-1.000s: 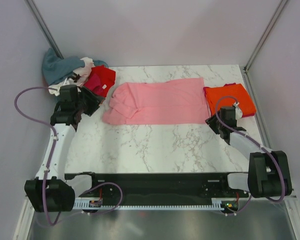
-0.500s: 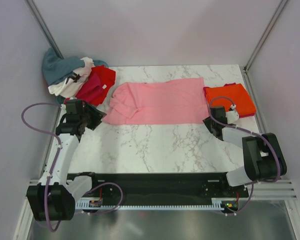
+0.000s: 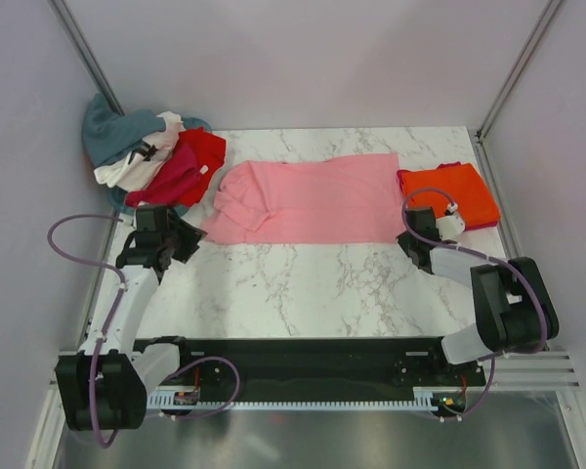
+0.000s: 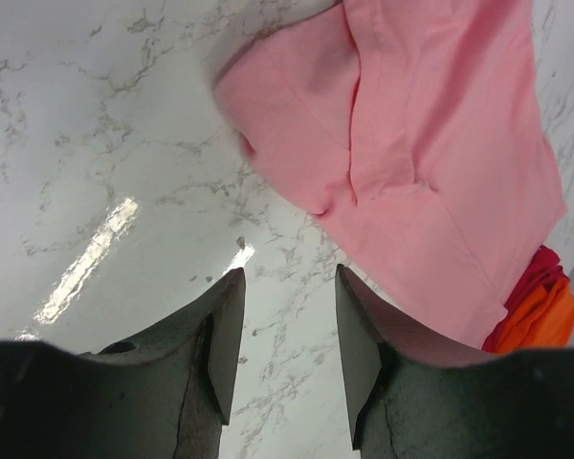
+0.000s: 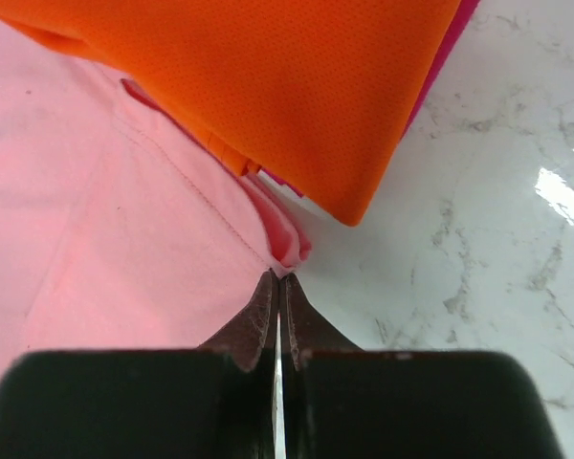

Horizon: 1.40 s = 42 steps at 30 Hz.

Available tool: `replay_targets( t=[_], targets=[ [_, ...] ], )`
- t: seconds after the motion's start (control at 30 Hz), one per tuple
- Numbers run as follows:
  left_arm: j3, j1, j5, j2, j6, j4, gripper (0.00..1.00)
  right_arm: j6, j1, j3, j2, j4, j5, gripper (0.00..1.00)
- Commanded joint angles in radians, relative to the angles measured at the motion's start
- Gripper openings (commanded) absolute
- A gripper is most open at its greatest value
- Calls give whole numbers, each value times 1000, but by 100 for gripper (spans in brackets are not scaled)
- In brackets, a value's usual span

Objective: Fold and stack the t-shirts
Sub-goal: Fold the tshirt

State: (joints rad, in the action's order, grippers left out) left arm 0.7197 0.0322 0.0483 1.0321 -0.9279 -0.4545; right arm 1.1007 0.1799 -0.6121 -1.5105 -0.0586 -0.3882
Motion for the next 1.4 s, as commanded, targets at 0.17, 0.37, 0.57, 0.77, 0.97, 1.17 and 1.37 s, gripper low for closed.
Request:
replay_targets(
  t=[0.17, 0.37, 0.57, 0.77, 0.97, 1.17, 1.37],
  targets=[
    [-135, -11, -2, 78, -115, 223, 46, -185, 1, 86, 213, 118, 54, 0],
    [-200, -75, -90, 98, -126, 310, 45, -259, -22, 164, 327, 178, 146, 0],
    [-289, -95, -191, 117, -143, 448, 54, -257, -25, 248, 429, 204, 203, 0],
    [-249, -94, -235, 213, -100, 545, 61, -254, -28, 281, 503, 218, 198, 0],
    [-238, -92, -238, 318, -147, 694, 61, -239, -30, 290, 542, 235, 186, 0],
    [-210, -87, -246, 414, -203, 743, 56, -223, -31, 291, 562, 243, 181, 0],
    [-189, -86, -286, 473, -239, 767, 37, -220, -33, 287, 569, 249, 181, 0]
  ],
)
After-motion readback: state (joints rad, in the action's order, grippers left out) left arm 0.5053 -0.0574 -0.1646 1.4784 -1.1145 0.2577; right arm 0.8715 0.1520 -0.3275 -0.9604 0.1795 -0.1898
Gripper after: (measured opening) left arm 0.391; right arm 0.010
